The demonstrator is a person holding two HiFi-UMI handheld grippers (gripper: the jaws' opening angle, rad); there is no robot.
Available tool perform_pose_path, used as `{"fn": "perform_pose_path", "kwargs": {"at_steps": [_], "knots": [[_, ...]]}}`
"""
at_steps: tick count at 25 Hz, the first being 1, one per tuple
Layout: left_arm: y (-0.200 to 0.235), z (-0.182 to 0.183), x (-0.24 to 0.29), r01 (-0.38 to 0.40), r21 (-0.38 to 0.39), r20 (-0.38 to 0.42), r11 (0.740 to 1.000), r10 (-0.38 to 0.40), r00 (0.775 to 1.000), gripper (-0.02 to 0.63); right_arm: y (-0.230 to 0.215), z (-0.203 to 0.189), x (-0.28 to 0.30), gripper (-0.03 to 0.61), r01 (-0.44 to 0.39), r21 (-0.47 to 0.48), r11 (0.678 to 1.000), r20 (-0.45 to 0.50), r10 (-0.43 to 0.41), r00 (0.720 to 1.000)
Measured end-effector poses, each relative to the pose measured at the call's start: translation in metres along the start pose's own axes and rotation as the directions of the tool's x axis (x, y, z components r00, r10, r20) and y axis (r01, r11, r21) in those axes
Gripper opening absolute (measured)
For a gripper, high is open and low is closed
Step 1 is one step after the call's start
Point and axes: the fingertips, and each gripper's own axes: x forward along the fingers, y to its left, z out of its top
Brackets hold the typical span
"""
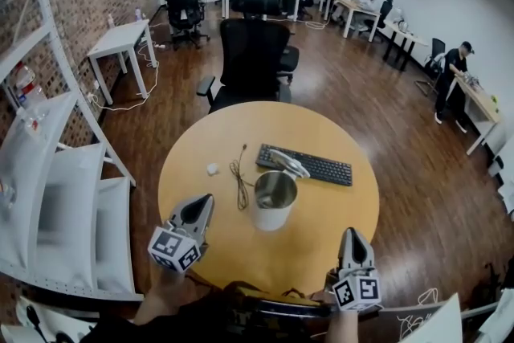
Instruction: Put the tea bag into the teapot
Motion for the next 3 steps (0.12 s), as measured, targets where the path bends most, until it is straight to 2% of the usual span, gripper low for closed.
{"fn": "perform_pose_path", "kwargs": {"at_steps": [3], "knots": [[-0.0057,0.0001,-0.0008,0.012,0.015,-0.001,1.000,-0.012,1.000,0.002,-0.0016,-0.0073,-0.0048,0.008,-0.008,0.011,1.000,-0.010,0.008,1.000]]}}
